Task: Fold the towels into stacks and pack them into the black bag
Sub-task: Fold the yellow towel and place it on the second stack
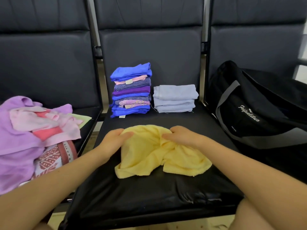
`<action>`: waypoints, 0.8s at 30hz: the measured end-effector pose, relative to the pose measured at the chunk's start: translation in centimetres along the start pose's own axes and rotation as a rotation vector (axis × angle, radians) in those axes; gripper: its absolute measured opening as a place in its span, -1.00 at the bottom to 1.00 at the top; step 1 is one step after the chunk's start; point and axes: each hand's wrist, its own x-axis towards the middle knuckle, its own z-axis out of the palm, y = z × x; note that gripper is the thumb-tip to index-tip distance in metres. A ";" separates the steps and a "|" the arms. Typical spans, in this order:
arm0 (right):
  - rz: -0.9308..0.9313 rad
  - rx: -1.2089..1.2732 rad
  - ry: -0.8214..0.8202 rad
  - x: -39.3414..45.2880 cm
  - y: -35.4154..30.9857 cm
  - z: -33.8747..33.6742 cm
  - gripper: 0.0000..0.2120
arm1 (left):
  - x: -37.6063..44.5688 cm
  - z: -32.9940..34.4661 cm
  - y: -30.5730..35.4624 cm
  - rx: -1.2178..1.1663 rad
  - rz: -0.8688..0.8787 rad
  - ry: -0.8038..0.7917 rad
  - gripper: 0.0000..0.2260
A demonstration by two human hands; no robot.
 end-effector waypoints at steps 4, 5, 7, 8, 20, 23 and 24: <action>0.012 0.459 -0.054 -1.7 0.9 0.0 -0.63 | 0.5 -0.3 0.9 -0.122 -0.005 0.146 -0.80; 0.038 0.578 -0.059 -1.9 0.8 0.4 -0.59 | 0.7 -0.3 1.1 -0.103 0.015 0.218 -0.81; 0.091 0.800 -0.119 -2.2 0.2 1.4 -0.58 | 0.9 -0.2 1.4 -0.088 0.077 0.324 -0.81; 0.106 0.904 -0.178 -2.3 -0.2 1.9 -0.59 | 1.0 -0.1 1.6 -0.100 0.106 0.358 -0.81; -0.156 1.289 0.326 0.1 -0.9 -4.5 -0.59 | 2.2 -0.4 2.7 -0.034 0.166 0.056 -0.86; -0.142 1.102 0.520 0.7 0.2 -6.6 -0.85 | 2.8 -0.3 3.2 0.350 0.285 0.000 -0.92; -0.141 1.001 0.592 1.0 0.4 -7.2 -0.89 | 3.2 -0.6 3.3 0.397 0.297 0.003 -0.90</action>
